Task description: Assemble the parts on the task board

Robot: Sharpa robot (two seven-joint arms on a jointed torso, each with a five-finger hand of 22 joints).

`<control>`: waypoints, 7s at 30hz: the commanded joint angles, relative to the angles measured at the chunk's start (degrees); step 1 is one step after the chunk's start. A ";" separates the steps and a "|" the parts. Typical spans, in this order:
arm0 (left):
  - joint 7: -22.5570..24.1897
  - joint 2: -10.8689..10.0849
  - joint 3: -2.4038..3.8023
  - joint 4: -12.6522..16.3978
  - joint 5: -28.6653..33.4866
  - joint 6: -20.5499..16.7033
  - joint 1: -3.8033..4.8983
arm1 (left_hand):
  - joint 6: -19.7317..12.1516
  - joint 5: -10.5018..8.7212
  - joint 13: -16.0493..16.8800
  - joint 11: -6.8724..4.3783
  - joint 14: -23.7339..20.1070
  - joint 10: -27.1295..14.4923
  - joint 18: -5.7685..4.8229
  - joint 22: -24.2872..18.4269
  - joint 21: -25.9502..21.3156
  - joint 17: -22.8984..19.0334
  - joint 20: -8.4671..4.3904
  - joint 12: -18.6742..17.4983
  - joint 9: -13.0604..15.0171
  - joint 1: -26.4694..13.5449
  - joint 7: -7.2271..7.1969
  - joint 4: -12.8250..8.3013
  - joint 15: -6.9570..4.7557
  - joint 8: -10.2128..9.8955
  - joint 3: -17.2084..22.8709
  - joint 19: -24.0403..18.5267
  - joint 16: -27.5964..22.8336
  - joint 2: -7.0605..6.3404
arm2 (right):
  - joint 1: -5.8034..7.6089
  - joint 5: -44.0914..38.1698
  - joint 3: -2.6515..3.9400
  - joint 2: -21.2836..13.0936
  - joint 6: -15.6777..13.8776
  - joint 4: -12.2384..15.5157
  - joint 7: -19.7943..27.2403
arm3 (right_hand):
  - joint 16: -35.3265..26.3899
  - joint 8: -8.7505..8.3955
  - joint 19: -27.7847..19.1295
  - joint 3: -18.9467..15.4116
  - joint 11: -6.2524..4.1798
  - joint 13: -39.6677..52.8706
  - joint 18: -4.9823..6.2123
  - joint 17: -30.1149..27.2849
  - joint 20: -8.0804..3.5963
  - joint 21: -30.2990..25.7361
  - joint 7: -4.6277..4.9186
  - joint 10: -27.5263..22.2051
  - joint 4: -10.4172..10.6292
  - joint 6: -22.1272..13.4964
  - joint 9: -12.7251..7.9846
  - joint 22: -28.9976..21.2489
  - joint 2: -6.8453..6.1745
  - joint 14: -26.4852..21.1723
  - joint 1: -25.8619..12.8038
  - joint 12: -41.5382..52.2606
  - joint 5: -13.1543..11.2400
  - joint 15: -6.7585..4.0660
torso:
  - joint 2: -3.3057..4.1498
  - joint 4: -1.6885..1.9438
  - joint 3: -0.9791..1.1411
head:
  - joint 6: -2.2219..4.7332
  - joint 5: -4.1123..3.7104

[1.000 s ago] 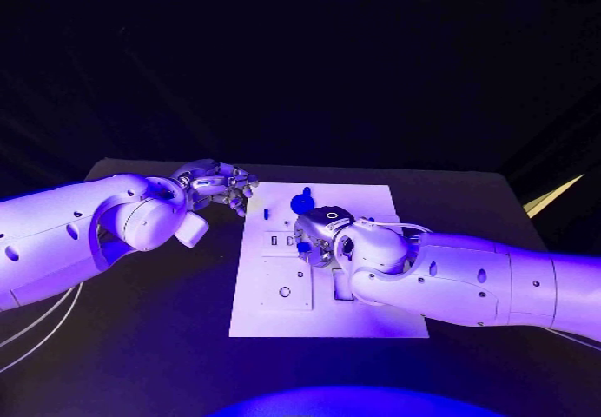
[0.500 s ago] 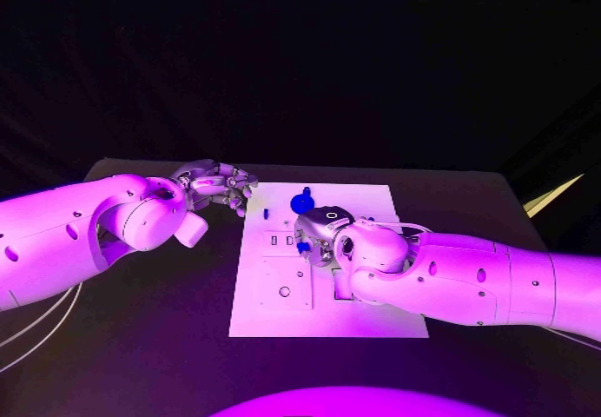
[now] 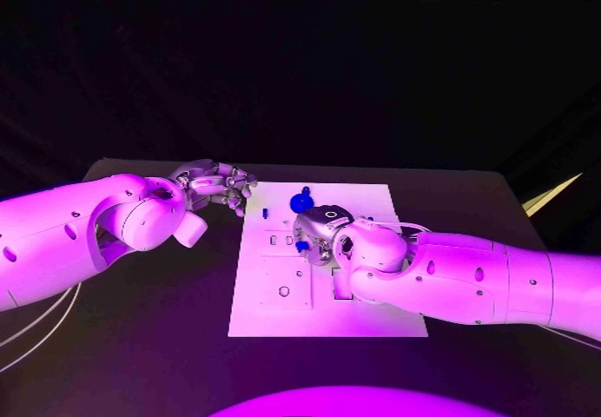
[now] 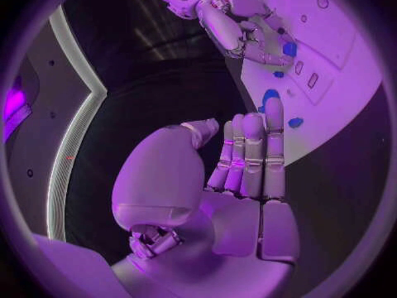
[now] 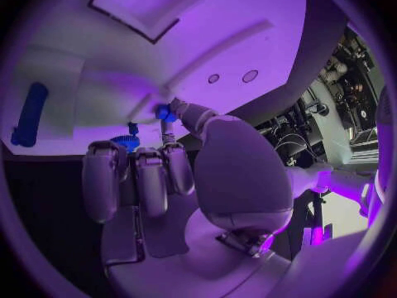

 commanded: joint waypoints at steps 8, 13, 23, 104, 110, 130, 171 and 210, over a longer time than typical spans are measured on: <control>0.18 0.02 -0.02 -0.02 0.06 0.04 -0.04 | -0.74 0.85 -0.58 -0.07 -0.56 -0.48 0.75 -0.81 -0.75 -0.59 0.46 -0.30 -0.64 -0.01 0.24 -0.29 0.04 -0.20 0.68 0.57 -0.40 -0.07 | -0.03 0.05 0.00 -0.33 -4.47 0.30 0.89 | 0.94 1.85 3.41 1.58 -0.81 8.53 -0.67 15.53 -0.47 1.75 -0.58 0.97 0.19 2.68 1.26 12.90 1.69 5.66 -3.26 1.63 0.50 -0.76 | -0.03 0.03 -0.02 | 0.22 -0.09; 1.10 -0.29 -0.10 0.32 0.14 -0.33 -0.35 | -1.73 0.87 -0.94 0.12 -0.67 -0.60 0.74 -1.06 -1.14 -0.95 0.54 -0.10 -1.46 -0.10 0.55 -0.16 0.17 -0.76 0.71 0.78 -0.31 -0.12 | -0.04 1.55 0.01 -1.68 -10.55 1.42 3.95 | 1.12 1.99 3.86 1.61 -0.93 9.12 -0.95 15.82 -0.54 3.07 -0.71 1.51 0.29 2.80 1.35 13.43 1.98 5.74 -3.50 2.26 0.52 -0.82 | -0.07 0.07 0.04 | 0.58 0.07; 4.33 -1.47 -0.69 1.67 5.26 -0.90 -1.27 | -3.91 0.87 -2.18 0.84 -0.19 -0.37 0.74 -1.67 -2.05 -1.11 1.01 1.20 -7.22 -0.77 1.48 0.81 0.74 -4.65 1.06 1.70 1.21 0.01 | 0.11 11.03 0.33 -5.67 -20.62 4.21 13.92 | 0.90 1.86 3.46 1.60 -0.93 8.85 -0.69 15.46 -0.63 1.85 -0.63 1.29 -0.07 2.36 1.38 12.97 1.76 5.65 -3.59 1.93 0.48 -0.88 | -0.15 -0.07 0.11 | 1.66 0.65; 13.26 3.78 -0.94 1.17 28.32 11.23 -9.94 | 11.21 0.97 20.30 -2.72 24.74 22.24 -5.68 40.67 29.64 39.78 -1.68 20.88 -23.05 -31.79 -2.33 4.30 -2.37 -9.49 -22.81 22.83 28.79 15.67 | 0.04 30.46 0.59 -6.87 -33.14 4.68 35.48 | 1.23 1.51 3.77 1.22 -0.72 9.23 -0.89 15.99 -0.53 2.76 -0.38 1.55 -0.41 1.68 1.34 13.37 1.55 5.78 -3.68 2.28 0.48 -0.65 | -0.05 -0.02 0.04 | 3.64 1.91; 13.30 3.67 -0.94 1.14 28.20 11.32 -9.94 | 11.27 0.99 20.37 -2.74 24.78 22.28 -5.69 40.69 29.66 39.88 -1.69 20.89 -22.99 -31.64 -2.34 4.25 -2.39 -9.46 -22.84 22.84 28.82 15.67 | 0.05 30.09 0.59 -6.81 -32.68 4.37 34.83 | 1.23 1.51 3.77 1.22 -0.72 9.23 -0.89 15.99 -0.53 2.76 -0.38 1.55 -0.41 1.68 1.34 13.37 1.55 5.78 -3.68 2.28 0.48 -0.65 | -0.06 -0.01 0.03 | 3.70 1.79; 13.02 3.11 -0.94 0.43 27.39 7.99 -9.93 | 7.21 1.04 17.66 -1.79 24.19 20.11 -5.32 38.90 28.79 38.36 -1.24 19.02 -23.07 -28.84 -1.21 4.26 -1.70 -12.35 -24.32 21.51 28.19 15.92 | 0.04 29.31 0.59 -7.11 -33.60 4.61 34.93 | 1.23 1.61 3.81 1.21 -0.73 9.27 -0.92 15.99 -0.51 2.88 -0.42 1.56 -0.55 1.84 1.41 13.42 1.68 5.78 -3.52 2.31 0.48 -0.64 | -0.03 0.02 0.13 | 3.77 1.76; 15.98 -2.34 1.04 -0.06 21.01 1.44 -7.95 | 5.07 1.26 13.57 -0.38 22.92 15.79 -4.35 34.45 26.47 35.60 0.09 16.84 -23.72 -22.81 0.27 3.96 -0.37 -14.17 -25.86 18.43 27.05 15.92 | 0.23 6.36 0.41 -2.81 -14.71 0.92 4.83 | 1.17 1.74 3.90 1.10 -0.74 9.21 -0.97 15.90 -0.49 3.14 -0.46 1.49 -0.50 2.06 1.51 13.54 1.92 5.76 -3.62 2.22 0.48 -0.64 | -0.01 -0.01 0.02 | 2.26 1.52; 15.99 -2.20 1.04 0.42 20.06 2.22 -7.78 | 5.04 1.23 12.72 -0.33 22.78 15.09 -4.25 33.98 26.21 35.31 0.19 16.46 -23.76 -21.37 0.29 3.89 -0.30 -14.29 -26.14 18.10 26.93 15.46 | -0.25 -1.91 -0.37 0.31 -6.24 -0.99 -1.57 | 1.06 1.86 3.91 0.86 -0.79 9.22 -0.97 15.72 -0.51 3.14 -0.52 1.50 -0.47 2.22 1.60 13.55 1.77 5.71 -3.87 2.21 0.44 -0.69 | -0.02 -0.02 0.11 | 1.46 1.46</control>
